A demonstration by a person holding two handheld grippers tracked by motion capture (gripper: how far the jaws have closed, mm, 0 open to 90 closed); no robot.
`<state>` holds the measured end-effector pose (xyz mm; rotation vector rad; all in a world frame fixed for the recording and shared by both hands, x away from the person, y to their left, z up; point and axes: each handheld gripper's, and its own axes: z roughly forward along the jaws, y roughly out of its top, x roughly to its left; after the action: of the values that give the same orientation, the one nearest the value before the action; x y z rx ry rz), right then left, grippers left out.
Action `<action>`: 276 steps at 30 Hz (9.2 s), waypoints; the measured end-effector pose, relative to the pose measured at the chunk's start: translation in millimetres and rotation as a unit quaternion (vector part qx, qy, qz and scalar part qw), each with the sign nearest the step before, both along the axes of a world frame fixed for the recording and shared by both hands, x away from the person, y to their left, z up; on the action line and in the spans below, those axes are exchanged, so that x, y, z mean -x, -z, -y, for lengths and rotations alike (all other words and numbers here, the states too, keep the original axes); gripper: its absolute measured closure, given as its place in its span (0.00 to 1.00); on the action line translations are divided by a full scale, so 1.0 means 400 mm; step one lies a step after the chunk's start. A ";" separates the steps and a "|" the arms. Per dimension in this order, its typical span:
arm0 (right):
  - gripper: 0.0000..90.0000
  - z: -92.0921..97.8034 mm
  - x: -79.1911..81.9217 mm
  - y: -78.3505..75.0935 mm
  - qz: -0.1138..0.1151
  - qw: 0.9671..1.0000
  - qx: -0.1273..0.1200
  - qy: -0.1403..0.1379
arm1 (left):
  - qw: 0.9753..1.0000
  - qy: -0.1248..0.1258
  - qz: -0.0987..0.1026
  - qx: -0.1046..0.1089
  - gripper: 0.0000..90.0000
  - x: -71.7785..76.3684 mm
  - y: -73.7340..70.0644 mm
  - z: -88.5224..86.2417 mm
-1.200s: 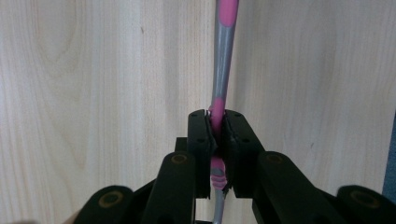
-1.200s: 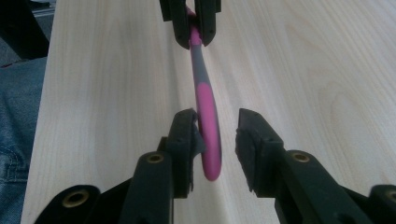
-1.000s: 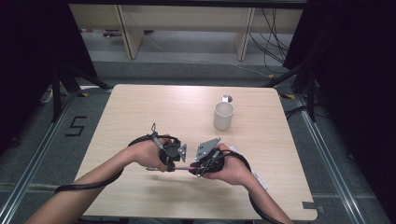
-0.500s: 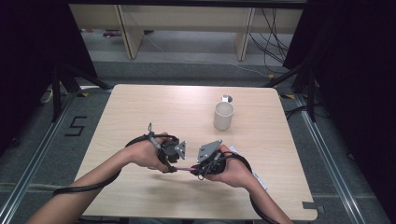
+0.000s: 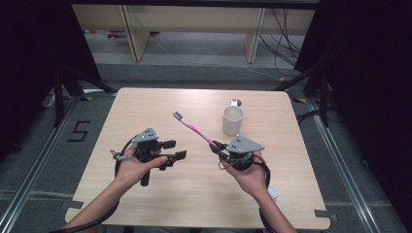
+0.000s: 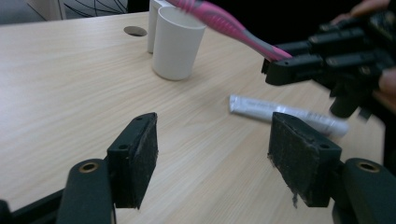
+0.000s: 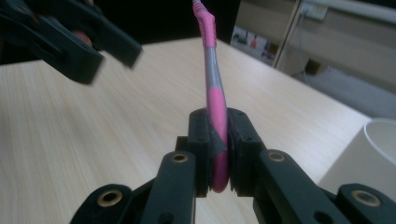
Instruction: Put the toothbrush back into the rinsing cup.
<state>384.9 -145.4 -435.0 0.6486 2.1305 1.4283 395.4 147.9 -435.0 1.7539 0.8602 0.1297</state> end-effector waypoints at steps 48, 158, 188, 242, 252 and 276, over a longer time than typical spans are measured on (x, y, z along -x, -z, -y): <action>0.64 -0.047 0.014 0.033 -0.060 0.998 0.029 -0.009 | 0.991 -0.012 0.130 0.037 0.90 -0.033 -0.102 0.093; 0.93 0.107 -0.427 -0.216 0.070 0.968 -0.077 0.230 | 0.966 -0.209 0.135 -0.064 0.39 0.038 0.216 -0.276; 0.93 0.108 -0.494 -0.156 0.044 0.965 -0.062 0.251 | 0.965 -0.212 0.135 -0.073 0.39 0.036 0.219 -0.279; 0.93 0.083 -0.504 -0.089 0.004 0.969 -0.023 0.247 | 0.965 -0.213 0.134 -0.070 0.39 0.036 0.219 -0.280; 0.92 0.081 -0.505 -0.075 -0.007 0.969 -0.017 0.247 | 0.965 -0.213 0.134 -0.069 0.39 0.036 0.219 -0.281; 0.92 0.089 -0.510 -0.035 -0.041 0.968 0.007 0.248 | 0.965 -0.213 0.135 -0.069 0.39 0.036 0.219 -0.280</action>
<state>588.7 -181.1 -421.0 1.1542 1.8523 1.1217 381.1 259.9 -522.7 1.6056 1.0318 0.7112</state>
